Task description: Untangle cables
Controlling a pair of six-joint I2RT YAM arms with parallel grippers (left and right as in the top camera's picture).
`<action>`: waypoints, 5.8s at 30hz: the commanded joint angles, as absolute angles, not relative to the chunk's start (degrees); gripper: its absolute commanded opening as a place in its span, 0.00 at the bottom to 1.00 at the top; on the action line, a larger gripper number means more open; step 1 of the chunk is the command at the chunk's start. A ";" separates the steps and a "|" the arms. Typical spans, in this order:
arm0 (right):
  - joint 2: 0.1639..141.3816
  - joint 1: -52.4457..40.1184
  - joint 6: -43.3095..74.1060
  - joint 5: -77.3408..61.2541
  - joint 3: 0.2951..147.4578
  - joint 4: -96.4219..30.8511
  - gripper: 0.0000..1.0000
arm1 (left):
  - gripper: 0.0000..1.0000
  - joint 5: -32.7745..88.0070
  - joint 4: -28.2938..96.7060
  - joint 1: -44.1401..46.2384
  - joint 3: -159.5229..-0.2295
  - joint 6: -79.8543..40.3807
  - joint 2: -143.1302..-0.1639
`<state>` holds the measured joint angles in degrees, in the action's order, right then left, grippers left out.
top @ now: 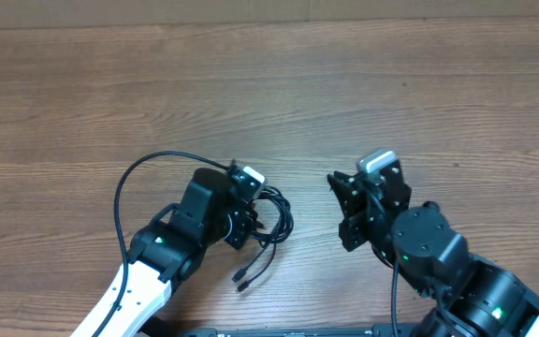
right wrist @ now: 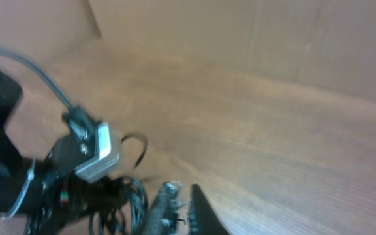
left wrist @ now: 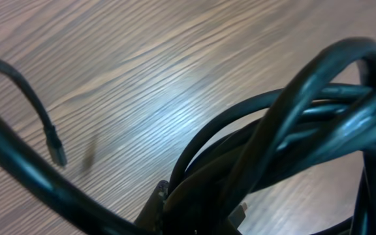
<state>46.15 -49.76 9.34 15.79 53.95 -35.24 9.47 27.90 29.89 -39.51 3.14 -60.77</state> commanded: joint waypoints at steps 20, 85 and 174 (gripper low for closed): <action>57.47 -50.63 9.08 7.11 54.41 -45.74 0.23 | 0.04 20.10 28.32 29.85 -39.59 9.02 -60.66; 65.25 -46.72 21.26 52.38 54.52 -30.37 0.06 | 0.04 26.79 28.77 29.91 -39.59 10.28 -60.66; 79.09 -43.18 31.70 9.89 54.28 -37.28 0.04 | 0.05 22.17 27.88 29.91 -39.59 6.70 -60.66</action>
<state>77.17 -43.29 31.40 9.08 53.15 -37.58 19.92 28.64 29.95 -38.96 5.10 -61.04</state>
